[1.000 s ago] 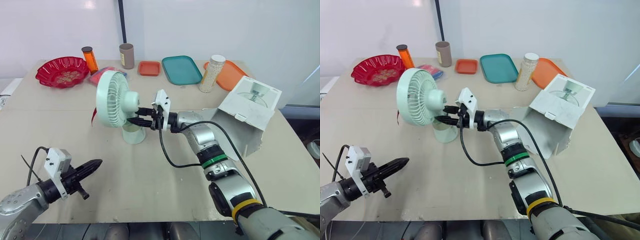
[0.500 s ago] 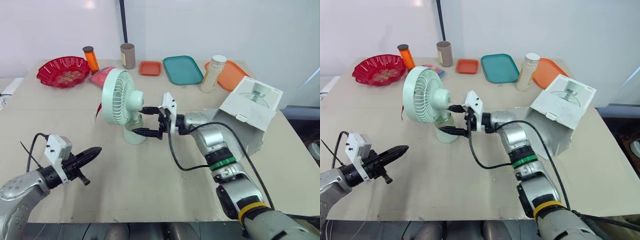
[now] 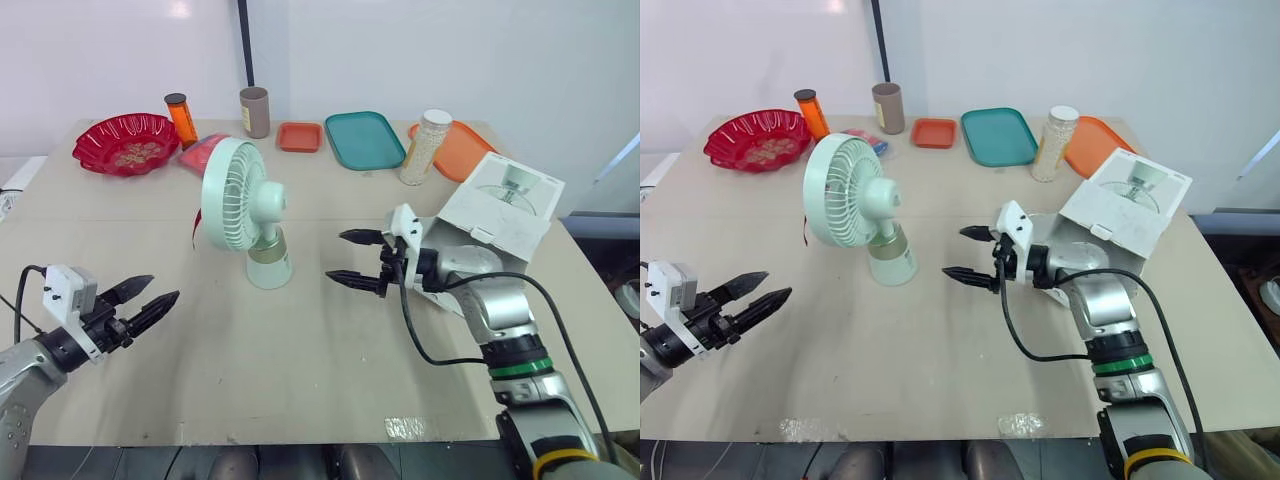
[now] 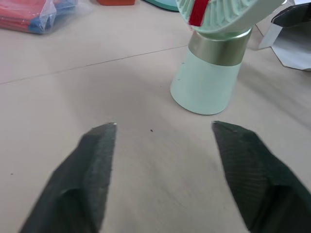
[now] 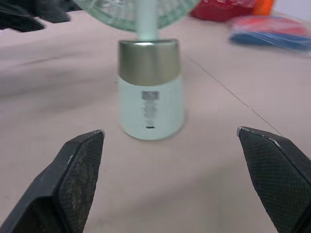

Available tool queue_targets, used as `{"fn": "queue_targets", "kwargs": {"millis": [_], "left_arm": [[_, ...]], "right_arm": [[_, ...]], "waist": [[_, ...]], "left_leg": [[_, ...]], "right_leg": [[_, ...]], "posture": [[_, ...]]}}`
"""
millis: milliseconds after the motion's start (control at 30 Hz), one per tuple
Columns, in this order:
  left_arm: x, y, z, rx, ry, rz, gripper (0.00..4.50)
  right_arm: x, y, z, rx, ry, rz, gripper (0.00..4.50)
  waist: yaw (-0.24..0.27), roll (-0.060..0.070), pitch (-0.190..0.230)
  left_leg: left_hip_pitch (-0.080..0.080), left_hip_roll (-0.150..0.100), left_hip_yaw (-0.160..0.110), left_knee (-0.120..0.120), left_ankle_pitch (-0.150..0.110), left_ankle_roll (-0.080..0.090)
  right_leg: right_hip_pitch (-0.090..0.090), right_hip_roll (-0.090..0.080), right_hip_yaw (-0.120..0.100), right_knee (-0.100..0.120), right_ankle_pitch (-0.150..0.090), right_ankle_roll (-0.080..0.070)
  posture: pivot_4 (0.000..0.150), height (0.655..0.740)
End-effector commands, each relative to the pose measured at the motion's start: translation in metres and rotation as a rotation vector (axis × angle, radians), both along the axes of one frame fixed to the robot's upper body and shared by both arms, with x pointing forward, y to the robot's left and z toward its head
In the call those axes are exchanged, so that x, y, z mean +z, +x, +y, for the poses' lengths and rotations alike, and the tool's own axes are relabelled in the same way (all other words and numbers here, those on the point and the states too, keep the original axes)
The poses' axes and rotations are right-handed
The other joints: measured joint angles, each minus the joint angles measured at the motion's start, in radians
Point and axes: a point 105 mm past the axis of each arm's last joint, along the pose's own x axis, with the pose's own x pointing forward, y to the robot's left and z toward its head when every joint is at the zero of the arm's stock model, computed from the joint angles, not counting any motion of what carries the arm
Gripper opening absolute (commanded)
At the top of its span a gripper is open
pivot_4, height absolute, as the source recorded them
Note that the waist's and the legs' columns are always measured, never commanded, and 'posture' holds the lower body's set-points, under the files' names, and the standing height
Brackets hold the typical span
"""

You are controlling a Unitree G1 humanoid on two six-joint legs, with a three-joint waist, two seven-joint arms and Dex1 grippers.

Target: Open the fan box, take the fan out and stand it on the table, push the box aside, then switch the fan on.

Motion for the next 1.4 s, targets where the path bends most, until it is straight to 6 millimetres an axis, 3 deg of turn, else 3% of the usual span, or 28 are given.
{"fn": "queue_targets", "kwargs": {"millis": [33,200,333,567,767,1167,1400], "left_arm": [[0.009,-0.006,0.001,-0.009,0.018,-0.04,4.46],[0.006,-0.013,0.0,-0.022,0.009,-0.033,4.46],[0.006,-0.007,0.012,0.077,0.037,-0.054,4.46],[-0.002,-0.01,0.005,0.055,0.068,-0.013,4.46],[0.01,-0.001,0.021,0.171,0.071,-0.114,4.46],[-0.004,-0.014,0.04,0.234,0.062,-0.069,4.46],[0.004,-0.009,0.046,0.271,0.067,-0.112,4.46]], "right_arm": [[0.009,-0.008,-0.011,-0.029,0.0,-0.039,4.5],[0.005,-0.012,-0.016,-0.074,0.006,-0.022,4.5],[-0.001,-0.007,-0.018,-0.118,-0.004,-0.026,4.5],[0.0,0.003,-0.018,-0.147,-0.004,-0.041,4.5],[-0.001,0.001,-0.014,-0.117,-0.016,-0.044,4.5],[-0.002,-0.002,-0.012,-0.094,-0.028,-0.055,4.5],[-0.004,-0.003,-0.015,-0.103,-0.035,-0.049,4.5]], "waist": [[0.001,0.0,0.0],[0.001,0.0,0.0],[0.001,0.0,0.0],[0.002,0.0,0.0],[0.003,0.0,0.0],[0.001,0.0,0.0],[0.002,0.0,0.0]], "left_leg": [[0.0,0.0,0.0,0.0,0.0,0.0],[0.0,0.0,0.0,0.0,0.0,0.0],[0.0,0.0,0.0,0.0,0.0,0.0],[0.0,0.0,0.0,0.0,0.0,0.0],[0.0,0.0,0.0,0.0,0.0,0.0],[0.0,0.0,0.0,0.001,0.0,0.0],[0.0,0.0,0.0,0.001,0.0,0.0]], "right_leg": [[0.0,0.0,0.0,0.0,0.0,0.0],[0.0,0.0,0.0,0.0,0.0,0.0],[0.0,0.0,0.0,0.0,0.0,0.0],[0.0,0.0,0.001,0.0,0.0,0.001],[0.001,0.0,0.0,0.0,0.0,0.001],[0.001,0.0,0.0,0.0,0.0,0.001],[0.001,0.0,0.0,0.0,0.0,0.001]], "posture": [[0.15,0.74],[0.15,0.74],[0.15,0.74],[0.15,0.74],[0.15,0.74],[0.15,0.74],[0.15,0.74]]}}
